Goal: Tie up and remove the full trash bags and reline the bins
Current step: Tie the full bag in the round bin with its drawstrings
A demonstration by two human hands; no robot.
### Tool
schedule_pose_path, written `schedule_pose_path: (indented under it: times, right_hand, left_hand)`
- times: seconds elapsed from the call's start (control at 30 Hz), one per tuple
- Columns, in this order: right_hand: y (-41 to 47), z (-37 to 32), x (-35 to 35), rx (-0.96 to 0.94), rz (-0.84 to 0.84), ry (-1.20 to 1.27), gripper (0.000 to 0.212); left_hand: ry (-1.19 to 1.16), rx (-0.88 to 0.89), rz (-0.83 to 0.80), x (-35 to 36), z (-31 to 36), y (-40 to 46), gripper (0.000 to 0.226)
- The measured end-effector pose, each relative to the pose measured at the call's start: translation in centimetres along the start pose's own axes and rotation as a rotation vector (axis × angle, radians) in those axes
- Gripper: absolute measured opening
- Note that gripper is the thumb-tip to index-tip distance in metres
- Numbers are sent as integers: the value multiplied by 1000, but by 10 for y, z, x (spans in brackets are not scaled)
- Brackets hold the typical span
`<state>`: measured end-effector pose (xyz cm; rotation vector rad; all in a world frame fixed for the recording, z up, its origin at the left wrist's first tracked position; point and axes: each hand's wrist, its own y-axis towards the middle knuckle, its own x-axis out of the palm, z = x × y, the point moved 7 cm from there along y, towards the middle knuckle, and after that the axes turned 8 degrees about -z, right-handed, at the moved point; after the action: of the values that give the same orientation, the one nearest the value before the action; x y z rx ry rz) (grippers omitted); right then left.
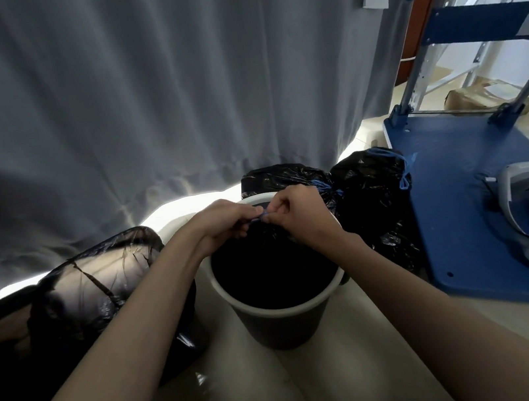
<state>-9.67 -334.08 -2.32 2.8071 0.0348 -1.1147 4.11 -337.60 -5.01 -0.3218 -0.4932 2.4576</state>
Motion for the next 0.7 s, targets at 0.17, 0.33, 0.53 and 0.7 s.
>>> schedule_pose_path:
  times: [0.17,0.33,0.53,0.7]
  right_hand:
    - [-1,7,-6,134,-82,182,11]
    - [-4,15,3,328,-254,489,9]
    - [-11,18,0,319,-394,375,20]
    - [-18,28,2,302,-503,167,18]
  left_hand:
    - [65,38,-22,-6,6,-4,8]
    - [44,95,30,-11,7,-1,8]
    - [194,142,214,-25,2,0,6]
    - [617,218,402,-22,9,3,2]
